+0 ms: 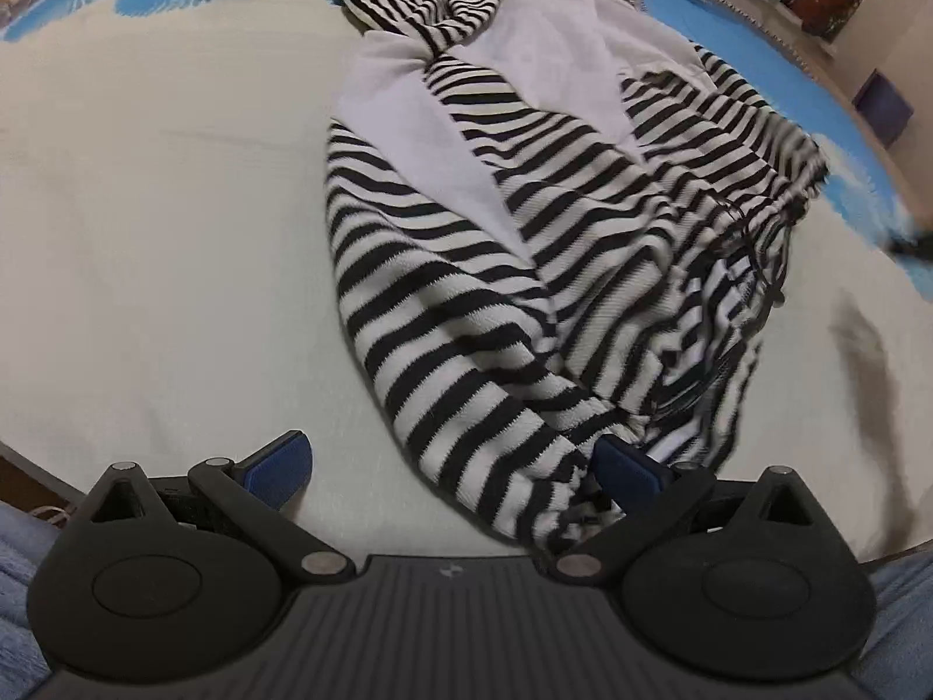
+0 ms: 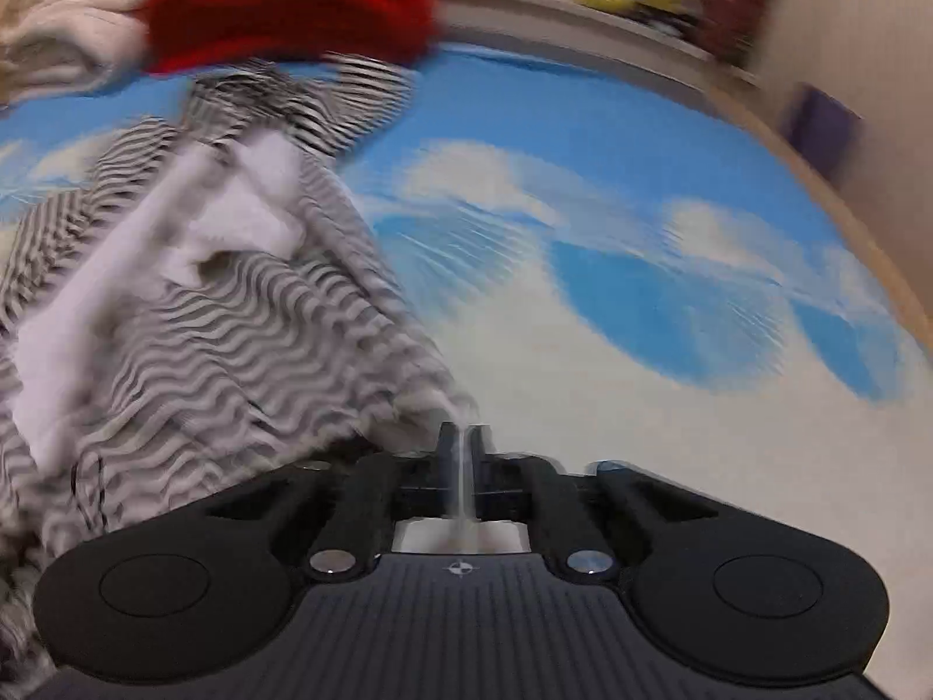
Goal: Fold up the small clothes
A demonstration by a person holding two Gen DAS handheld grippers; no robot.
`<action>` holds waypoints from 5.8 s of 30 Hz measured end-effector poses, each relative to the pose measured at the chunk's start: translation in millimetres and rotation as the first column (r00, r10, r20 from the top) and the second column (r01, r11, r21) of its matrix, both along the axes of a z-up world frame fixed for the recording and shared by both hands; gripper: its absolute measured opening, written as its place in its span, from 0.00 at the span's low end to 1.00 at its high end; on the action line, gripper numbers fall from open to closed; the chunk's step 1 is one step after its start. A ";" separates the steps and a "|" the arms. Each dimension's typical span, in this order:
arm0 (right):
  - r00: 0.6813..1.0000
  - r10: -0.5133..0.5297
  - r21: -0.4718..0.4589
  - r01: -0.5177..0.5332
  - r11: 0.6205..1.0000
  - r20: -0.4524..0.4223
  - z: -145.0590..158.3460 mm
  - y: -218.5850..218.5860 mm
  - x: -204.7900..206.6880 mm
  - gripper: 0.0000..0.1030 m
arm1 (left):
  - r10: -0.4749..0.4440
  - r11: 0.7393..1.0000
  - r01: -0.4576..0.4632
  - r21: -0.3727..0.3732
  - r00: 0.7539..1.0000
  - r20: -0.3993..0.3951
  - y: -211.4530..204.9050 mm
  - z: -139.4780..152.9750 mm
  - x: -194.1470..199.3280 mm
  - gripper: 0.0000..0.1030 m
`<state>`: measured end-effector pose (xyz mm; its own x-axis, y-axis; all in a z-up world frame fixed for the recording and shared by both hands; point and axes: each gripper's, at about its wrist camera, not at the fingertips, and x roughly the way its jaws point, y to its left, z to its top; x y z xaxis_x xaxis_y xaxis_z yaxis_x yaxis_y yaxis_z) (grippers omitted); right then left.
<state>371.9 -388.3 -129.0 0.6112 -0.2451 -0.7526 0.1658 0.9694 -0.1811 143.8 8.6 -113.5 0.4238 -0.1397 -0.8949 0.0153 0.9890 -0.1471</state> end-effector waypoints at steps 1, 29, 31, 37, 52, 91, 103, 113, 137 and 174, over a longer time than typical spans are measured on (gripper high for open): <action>1.000 -0.018 -0.039 0.018 0.999 -0.003 -3.7 -12.9 -21.7 0.00 | 0.001 1.000 -0.001 0.006 1.000 0.003 0.8 -0.1 0.1 1.00; 0.979 -0.026 0.502 -0.081 0.861 0.202 56.1 -38.1 9.7 0.12 | 0.107 0.942 -0.141 -0.303 0.986 -0.127 26.8 17.9 52.5 0.07; 0.976 -0.063 0.471 -0.042 0.881 0.206 72.5 -52.2 -32.7 0.11 | 0.128 0.933 -0.153 -0.326 0.987 -0.099 47.1 22.9 48.6 0.08; 0.997 -0.043 0.490 0.004 0.872 0.067 43.1 -48.4 -133.3 0.12 | 0.172 0.940 -0.196 -0.280 0.979 -0.110 67.6 26.6 33.3 0.25; 0.985 0.170 0.557 -0.163 0.815 0.040 -0.9 -4.9 -163.8 0.14 | 0.021 0.993 -0.037 -0.110 0.990 -0.136 1.3 17.0 76.4 0.91; 0.892 -0.451 0.390 0.402 0.828 0.037 -17.4 -110.9 142.9 0.17 | 0.515 0.857 -0.516 -0.020 0.852 0.100 194.4 26.4 299.3 0.48; 0.977 -0.183 0.451 0.117 0.885 0.107 55.1 -58.6 -67.3 0.65 | 0.063 0.997 -0.056 -0.054 0.990 0.125 88.6 92.4 122.8 0.93; 0.977 -0.204 0.547 0.136 0.826 0.065 22.0 -15.4 -167.7 0.65 | 0.093 0.957 -0.124 -0.262 0.987 -0.129 51.4 9.7 96.6 0.72; 0.978 -0.202 0.617 0.130 0.776 0.048 -3.5 -28.2 -162.4 0.59 | 0.239 0.891 -0.253 -0.377 0.967 -0.085 151.7 29.8 26.3 0.79; 1.000 0.011 0.477 -0.001 0.879 -0.017 -7.7 36.4 -111.1 0.28 | 0.248 0.897 -0.267 -0.354 0.964 -0.097 126.3 14.2 53.9 0.37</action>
<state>260.8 -351.9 -136.7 0.5961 0.1499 -0.7888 0.1606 0.9403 0.3000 197.6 134.9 -99.3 0.4460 -0.3484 -0.8244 -0.2489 0.8365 -0.4882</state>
